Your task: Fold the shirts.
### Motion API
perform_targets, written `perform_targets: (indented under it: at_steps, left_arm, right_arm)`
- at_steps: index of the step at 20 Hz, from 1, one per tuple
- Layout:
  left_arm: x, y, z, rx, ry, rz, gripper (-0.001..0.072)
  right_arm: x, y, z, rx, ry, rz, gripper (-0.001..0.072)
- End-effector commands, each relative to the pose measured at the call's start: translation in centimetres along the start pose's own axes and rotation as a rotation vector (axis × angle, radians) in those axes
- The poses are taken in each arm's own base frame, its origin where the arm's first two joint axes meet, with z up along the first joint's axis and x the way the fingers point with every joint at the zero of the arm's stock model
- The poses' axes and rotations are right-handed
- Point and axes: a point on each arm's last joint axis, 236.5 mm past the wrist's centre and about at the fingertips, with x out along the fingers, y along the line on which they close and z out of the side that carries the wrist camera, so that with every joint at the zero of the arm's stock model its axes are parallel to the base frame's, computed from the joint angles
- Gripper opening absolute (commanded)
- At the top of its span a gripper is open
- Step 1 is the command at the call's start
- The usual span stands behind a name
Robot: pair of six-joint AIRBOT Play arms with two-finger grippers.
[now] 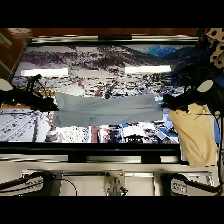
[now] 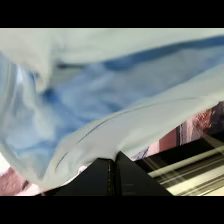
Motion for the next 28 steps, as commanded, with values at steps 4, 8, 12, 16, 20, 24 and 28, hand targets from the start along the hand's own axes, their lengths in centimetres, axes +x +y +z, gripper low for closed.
perform_targets:
  at_steps: [4, 8, 12, 16, 20, 24, 28]
  left_arm:
    - [2.1, 2.1, 6.5, -0.098, -0.009, -0.021, 0.0037]
    - [5.4, 3.9, 5.8, -0.209, 0.07, -0.027, 0.0037]
    - [6.6, 4.2, 4.3, -0.232, 0.15, -0.043, 0.0264]
    - [4.6, 4.1, 5.2, -0.21, 0.131, -0.048, 0.047]
    - [2.5, 3.1, 6.5, -0.167, 0.085, -0.047, 0.0466]
    - [1.4, 2.3, 6.8, -0.144, 0.06, -0.043, 0.0465]
    - [0.7, 1.5, 6.9, -0.123, 0.043, -0.044, 0.0465]
  right_arm:
    - [2.1, -0.2, 5.3, 0.021, -0.068, -0.013, 0.0059]
    - [5.0, 0.8, 5.2, -0.006, -0.045, -0.013, 0.006]
    - [7.5, -0.6, 3.9, -0.023, 0.012, -0.115, 0.0094]
    - [5.7, -0.4, 4.6, -0.053, -0.016, -0.083, 0.0669]
    - [4.9, -1.8, 5.4, 0.106, -0.037, -0.01, 0.0669]
    - [7.9, 0.1, 4.2, 0.177, 0.051, 0.131, 0.0669]
    - [10.7, 0.6, 2.0, 0.181, 0.15, 0.138, 0.0669]
